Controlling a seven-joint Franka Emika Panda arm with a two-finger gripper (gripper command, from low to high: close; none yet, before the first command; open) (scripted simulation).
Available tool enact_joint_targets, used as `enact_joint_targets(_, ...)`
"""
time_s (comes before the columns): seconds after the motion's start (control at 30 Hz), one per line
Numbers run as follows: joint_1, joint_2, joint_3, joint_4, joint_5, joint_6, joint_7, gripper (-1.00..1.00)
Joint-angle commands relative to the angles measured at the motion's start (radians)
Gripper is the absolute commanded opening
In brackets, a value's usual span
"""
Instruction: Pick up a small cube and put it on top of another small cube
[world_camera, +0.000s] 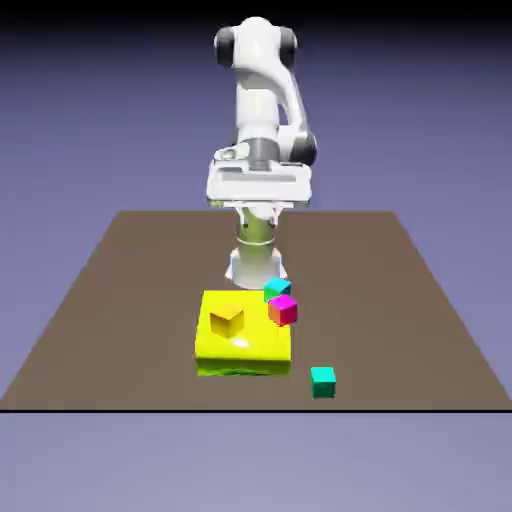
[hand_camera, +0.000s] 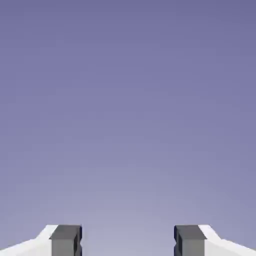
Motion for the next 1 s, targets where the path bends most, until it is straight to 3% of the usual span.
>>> enact_joint_targets(0.0,0.005,0.036,0.005,0.017,-0.006,-0.011,0.016,0.00)
enact_joint_targets(0.73,0.125,0.834,0.121,0.386,-0.136,-0.251,0.361,0.00)
enact_joint_targets(0.97,0.174,1.026,0.063,0.442,-0.182,-0.123,0.402,0.00)
